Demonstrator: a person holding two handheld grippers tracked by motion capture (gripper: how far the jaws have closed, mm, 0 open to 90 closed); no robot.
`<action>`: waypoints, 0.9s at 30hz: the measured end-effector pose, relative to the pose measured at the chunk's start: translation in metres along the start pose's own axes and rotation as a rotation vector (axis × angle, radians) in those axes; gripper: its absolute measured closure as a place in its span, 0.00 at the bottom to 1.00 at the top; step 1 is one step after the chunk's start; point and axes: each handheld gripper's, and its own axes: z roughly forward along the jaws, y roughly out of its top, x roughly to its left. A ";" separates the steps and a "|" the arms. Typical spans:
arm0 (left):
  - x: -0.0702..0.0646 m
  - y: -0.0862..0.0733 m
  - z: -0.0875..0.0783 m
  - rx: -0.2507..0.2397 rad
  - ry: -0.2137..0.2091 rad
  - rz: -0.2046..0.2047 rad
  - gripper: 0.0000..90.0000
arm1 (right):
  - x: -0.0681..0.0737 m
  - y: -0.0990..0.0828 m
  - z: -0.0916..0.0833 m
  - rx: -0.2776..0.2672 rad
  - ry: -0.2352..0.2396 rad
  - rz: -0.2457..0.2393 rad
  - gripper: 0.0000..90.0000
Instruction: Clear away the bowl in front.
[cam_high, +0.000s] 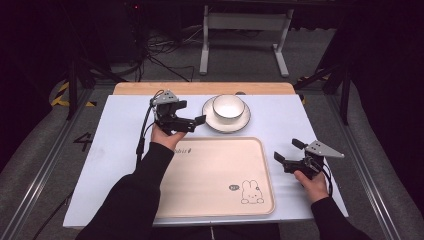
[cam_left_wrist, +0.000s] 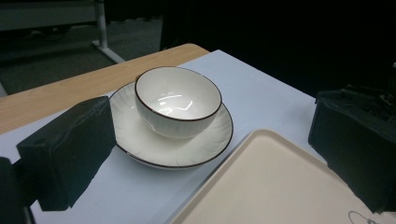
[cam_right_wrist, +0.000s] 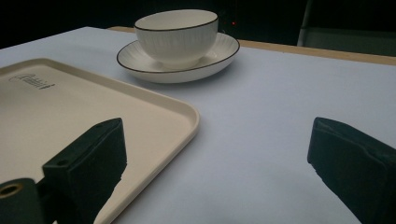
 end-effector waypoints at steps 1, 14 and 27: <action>0.000 0.002 0.002 0.001 -0.003 0.006 0.02 | 0.000 0.000 0.000 0.000 -0.001 0.002 0.06; 0.000 0.023 0.034 0.025 -0.006 0.024 0.01 | 0.001 -0.001 -0.001 -0.011 -0.008 -0.012 0.06; 0.001 0.040 0.064 0.057 -0.013 0.022 0.01 | 0.002 -0.002 -0.004 -0.037 -0.015 -0.022 0.06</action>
